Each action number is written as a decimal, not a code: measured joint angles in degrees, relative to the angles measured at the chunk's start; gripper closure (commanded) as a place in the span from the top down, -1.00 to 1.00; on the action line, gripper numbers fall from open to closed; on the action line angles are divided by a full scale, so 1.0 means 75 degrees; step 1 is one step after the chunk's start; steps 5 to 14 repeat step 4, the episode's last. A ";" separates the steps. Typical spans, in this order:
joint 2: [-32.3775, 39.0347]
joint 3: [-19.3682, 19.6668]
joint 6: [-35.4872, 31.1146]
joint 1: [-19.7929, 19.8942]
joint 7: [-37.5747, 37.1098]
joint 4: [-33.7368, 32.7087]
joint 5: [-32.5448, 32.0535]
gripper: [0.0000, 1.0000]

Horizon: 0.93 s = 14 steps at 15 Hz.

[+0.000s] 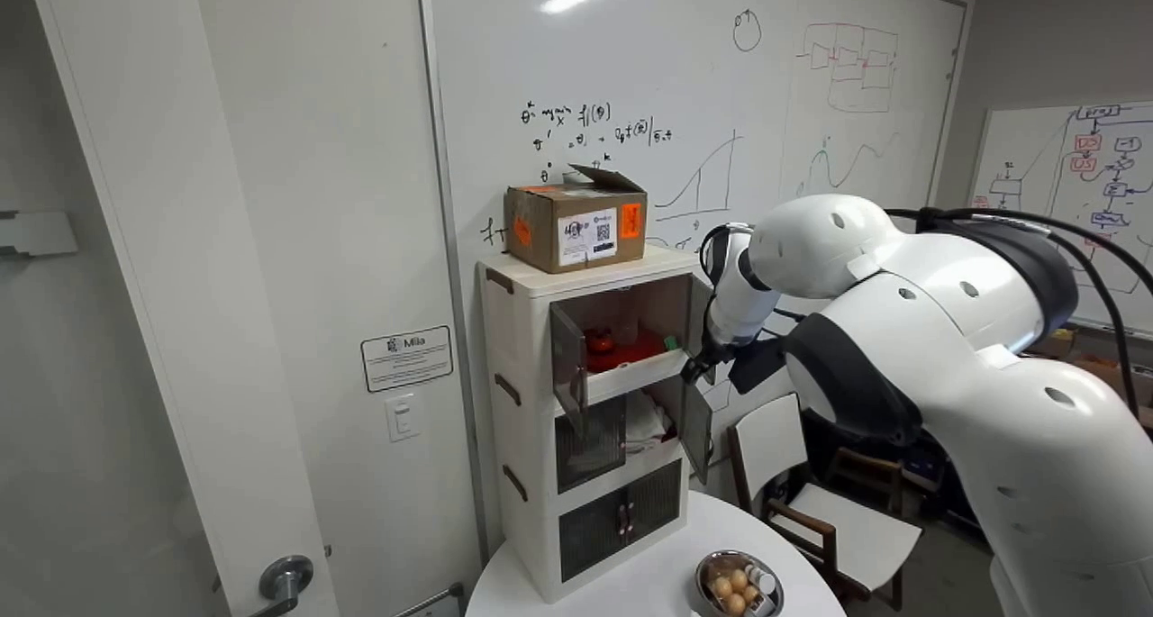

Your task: Close the door to the middle compartment

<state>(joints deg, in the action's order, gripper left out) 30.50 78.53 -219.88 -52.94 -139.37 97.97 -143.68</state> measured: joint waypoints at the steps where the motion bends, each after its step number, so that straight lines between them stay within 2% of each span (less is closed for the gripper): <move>1: 0.0044 0.0007 0.0000 -0.0015 -0.0040 -0.0001 0.0002 1.00; 14: 0.0121 0.0024 0.0000 -0.0029 -0.0073 -0.0002 0.0007 1.00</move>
